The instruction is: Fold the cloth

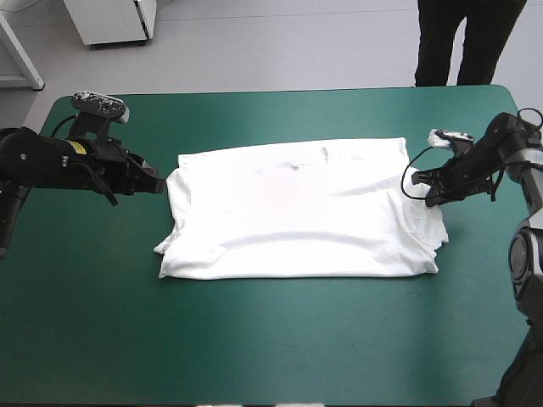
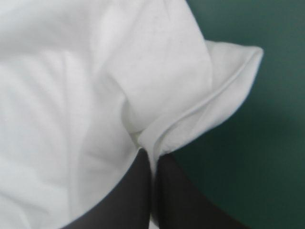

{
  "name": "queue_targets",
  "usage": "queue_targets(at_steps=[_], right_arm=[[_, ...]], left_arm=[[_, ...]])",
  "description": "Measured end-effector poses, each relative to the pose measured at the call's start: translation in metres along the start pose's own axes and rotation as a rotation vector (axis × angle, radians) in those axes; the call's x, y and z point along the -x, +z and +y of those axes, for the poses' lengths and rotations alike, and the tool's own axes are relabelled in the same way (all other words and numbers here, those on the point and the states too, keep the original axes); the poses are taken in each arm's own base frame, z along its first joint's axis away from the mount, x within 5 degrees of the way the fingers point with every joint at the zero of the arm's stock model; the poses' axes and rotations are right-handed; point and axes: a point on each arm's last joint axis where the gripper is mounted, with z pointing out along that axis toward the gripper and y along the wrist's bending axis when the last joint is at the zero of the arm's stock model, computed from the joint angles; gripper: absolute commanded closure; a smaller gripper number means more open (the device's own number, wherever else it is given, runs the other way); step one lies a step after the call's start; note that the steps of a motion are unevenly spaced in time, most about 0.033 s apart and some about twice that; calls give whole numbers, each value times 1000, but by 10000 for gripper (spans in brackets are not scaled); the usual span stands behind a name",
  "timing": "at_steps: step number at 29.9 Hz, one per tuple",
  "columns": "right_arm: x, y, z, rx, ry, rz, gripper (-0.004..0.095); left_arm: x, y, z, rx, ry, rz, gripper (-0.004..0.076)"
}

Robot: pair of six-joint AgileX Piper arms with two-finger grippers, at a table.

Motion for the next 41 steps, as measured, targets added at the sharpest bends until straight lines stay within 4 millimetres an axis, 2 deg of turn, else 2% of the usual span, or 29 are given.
queue_targets(at_steps=[5,9,12,16,21,24,27,35,38,41], right_arm=[[-5,-43,21,26,-21,-109,917],[-7,-52,44,51,-67,-128,917],[-5,-45,69,67,-132,-114,917],[-2,-24,103,64,-233,-86,917],[0,19,127,44,-308,15,917],[1,44,129,17,-326,67,917],[3,61,124,-10,-329,94,917],[5,66,122,-20,-323,109,909],[4,65,123,-5,-324,118,833],[5,65,124,6,-326,142,691]], left_arm=[[1,-2,0,1,4,-6,510],[0,-3,-1,0,5,-11,510],[0,-5,-3,-11,2,-19,510],[1,-5,-4,-31,-4,-25,510],[1,-5,-5,-32,-3,-25,510],[1,-5,-4,-30,-2,-25,510],[1,-5,-4,-28,1,-24,510],[1,-5,-4,-28,15,-24,510],[1,-5,-4,-28,16,-24,510],[1,-5,-4,-28,22,-24,510]])
